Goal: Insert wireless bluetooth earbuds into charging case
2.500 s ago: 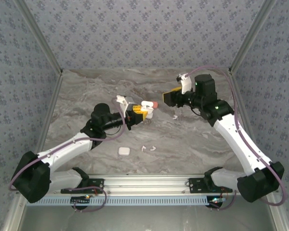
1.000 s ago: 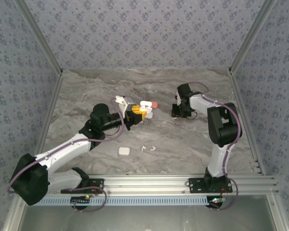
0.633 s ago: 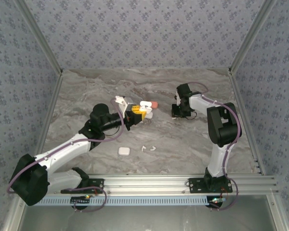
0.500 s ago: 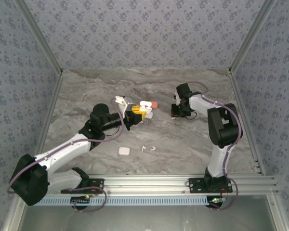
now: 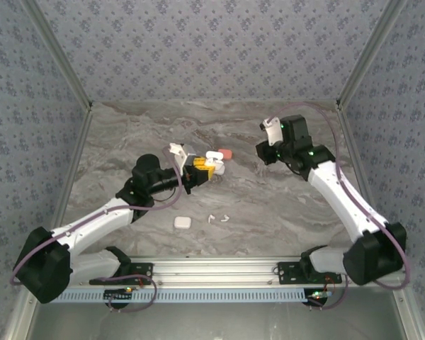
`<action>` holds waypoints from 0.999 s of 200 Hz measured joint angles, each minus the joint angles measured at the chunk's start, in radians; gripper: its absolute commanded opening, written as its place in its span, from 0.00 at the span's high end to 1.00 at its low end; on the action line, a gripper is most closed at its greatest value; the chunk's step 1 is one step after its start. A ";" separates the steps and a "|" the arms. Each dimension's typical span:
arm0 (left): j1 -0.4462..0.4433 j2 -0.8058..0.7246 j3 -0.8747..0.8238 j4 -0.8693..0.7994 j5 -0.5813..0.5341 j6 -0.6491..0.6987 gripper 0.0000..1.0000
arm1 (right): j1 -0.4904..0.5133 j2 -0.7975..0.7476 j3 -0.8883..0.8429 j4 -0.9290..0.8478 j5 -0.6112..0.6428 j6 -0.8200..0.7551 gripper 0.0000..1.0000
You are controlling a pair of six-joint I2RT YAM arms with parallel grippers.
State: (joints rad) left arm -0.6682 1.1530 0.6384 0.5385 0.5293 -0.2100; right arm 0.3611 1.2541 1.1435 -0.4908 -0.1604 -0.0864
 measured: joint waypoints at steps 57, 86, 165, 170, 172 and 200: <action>0.000 0.057 0.005 0.042 0.070 -0.037 1.00 | 0.193 -0.192 0.000 0.000 0.030 -0.182 0.79; -0.003 0.068 0.022 0.050 0.102 -0.047 1.00 | 0.277 -0.210 0.000 0.000 0.064 -0.252 0.79; -0.007 0.083 0.043 0.077 0.161 -0.065 1.00 | 0.369 -0.211 0.000 0.017 0.135 -0.326 0.79; -0.007 0.085 0.044 0.079 0.164 -0.066 1.00 | 0.370 -0.211 0.000 0.020 0.138 -0.327 0.79; -0.007 0.086 0.044 0.080 0.164 -0.066 1.00 | 0.371 -0.211 0.000 0.021 0.139 -0.327 0.79; -0.008 0.094 0.051 0.084 0.175 -0.072 1.00 | 0.374 -0.206 0.000 0.031 0.139 -0.333 0.79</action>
State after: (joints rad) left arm -0.6758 1.2469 0.6895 0.6228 0.7044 -0.2817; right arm 0.7353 1.0477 1.1435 -0.4603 -0.0216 -0.4194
